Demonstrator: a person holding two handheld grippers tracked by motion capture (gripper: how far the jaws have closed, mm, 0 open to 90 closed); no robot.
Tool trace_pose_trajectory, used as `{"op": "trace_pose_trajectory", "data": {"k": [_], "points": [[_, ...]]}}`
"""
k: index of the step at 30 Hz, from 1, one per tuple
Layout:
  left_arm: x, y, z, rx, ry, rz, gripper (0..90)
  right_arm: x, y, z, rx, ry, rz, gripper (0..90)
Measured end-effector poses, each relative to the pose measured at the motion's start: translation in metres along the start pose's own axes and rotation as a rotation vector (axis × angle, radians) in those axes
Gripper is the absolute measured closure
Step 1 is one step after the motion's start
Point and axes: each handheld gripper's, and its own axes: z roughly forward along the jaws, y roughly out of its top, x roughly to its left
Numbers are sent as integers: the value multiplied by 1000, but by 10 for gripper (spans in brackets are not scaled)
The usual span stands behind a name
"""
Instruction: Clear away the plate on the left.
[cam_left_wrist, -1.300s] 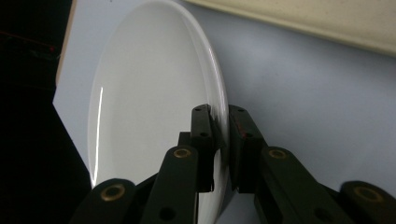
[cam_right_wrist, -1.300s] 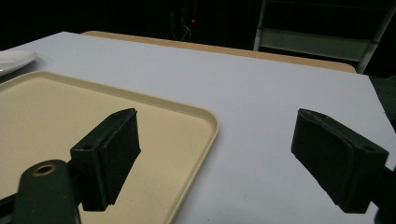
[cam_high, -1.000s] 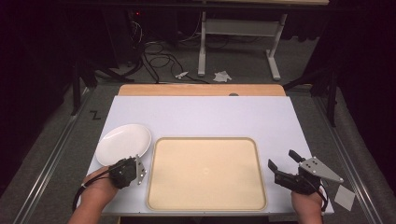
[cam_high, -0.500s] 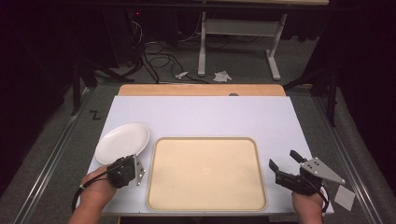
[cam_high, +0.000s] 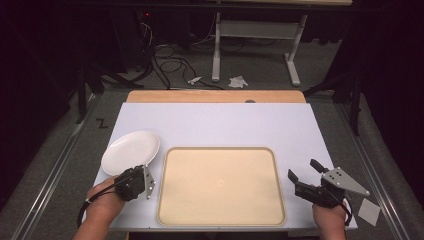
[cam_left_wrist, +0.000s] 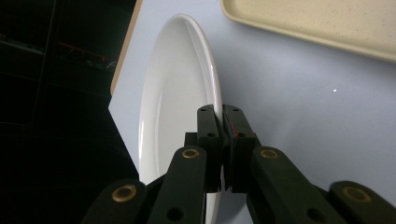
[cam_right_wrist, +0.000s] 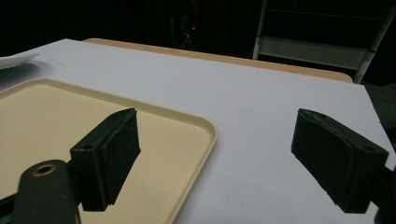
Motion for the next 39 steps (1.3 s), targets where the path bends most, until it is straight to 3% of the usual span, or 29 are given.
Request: {"op": "trace_pose_trajectory", "data": {"k": [4, 8, 15, 24, 37, 39], "points": [[0, 0, -2, -5, 3, 8, 871, 0, 1, 0, -4, -2, 2, 163], [1, 2, -6, -35, 31, -2, 872, 1, 1, 2, 5, 0, -8, 163], [0, 9, -16, -71, 47, 20, 871, 2, 1, 3, 5, 3, -11, 163], [-7, 21, -33, -143, 45, 27, 871, 1, 0, 0, 1, -4, 2, 162], [-19, 45, -40, -239, 4, 73, 870, 1, -1, 2, 10, -4, -4, 163], [-22, 52, -43, -252, 2, 96, 871, 1, 0, 1, 7, -6, -3, 163]]}}
